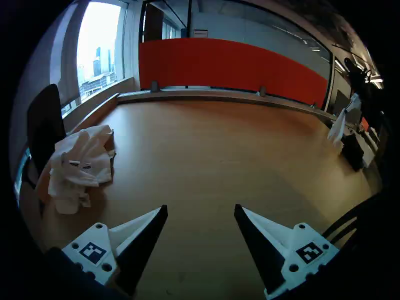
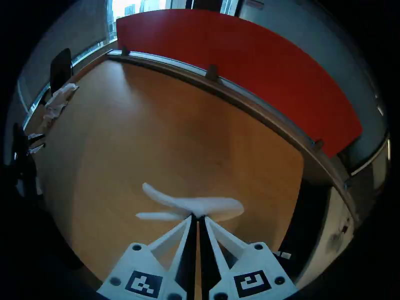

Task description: Fold towel

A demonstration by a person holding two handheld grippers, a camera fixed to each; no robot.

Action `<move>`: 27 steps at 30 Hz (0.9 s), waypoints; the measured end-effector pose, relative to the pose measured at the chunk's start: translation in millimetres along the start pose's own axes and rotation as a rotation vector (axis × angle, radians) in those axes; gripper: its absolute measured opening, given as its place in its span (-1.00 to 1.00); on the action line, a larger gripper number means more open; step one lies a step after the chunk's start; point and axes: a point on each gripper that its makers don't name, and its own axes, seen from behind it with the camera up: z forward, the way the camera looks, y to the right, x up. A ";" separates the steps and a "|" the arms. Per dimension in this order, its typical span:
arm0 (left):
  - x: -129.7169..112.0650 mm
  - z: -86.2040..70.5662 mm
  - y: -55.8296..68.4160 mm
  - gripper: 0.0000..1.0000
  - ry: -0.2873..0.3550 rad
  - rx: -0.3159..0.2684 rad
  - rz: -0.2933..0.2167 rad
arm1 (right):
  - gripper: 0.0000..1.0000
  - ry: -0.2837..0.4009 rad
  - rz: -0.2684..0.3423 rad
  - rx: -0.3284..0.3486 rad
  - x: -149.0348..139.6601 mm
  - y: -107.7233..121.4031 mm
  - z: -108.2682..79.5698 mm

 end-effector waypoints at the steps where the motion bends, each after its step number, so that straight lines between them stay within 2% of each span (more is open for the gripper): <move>1: -0.1 -0.1 -0.1 0.99 0.000 0.001 0.000 | -0.94 0.000 0.002 -0.001 0.5 1.0 0.7; 17: 1.2 0.5 0.9 0.99 -0.003 0.004 0.002 | -0.94 -0.014 0.025 0.001 -9.1 1.0 10.0; 27: 2.5 0.7 2.9 0.99 -0.004 0.002 0.006 | -0.94 -0.030 0.062 0.003 -40.5 -2.7 13.2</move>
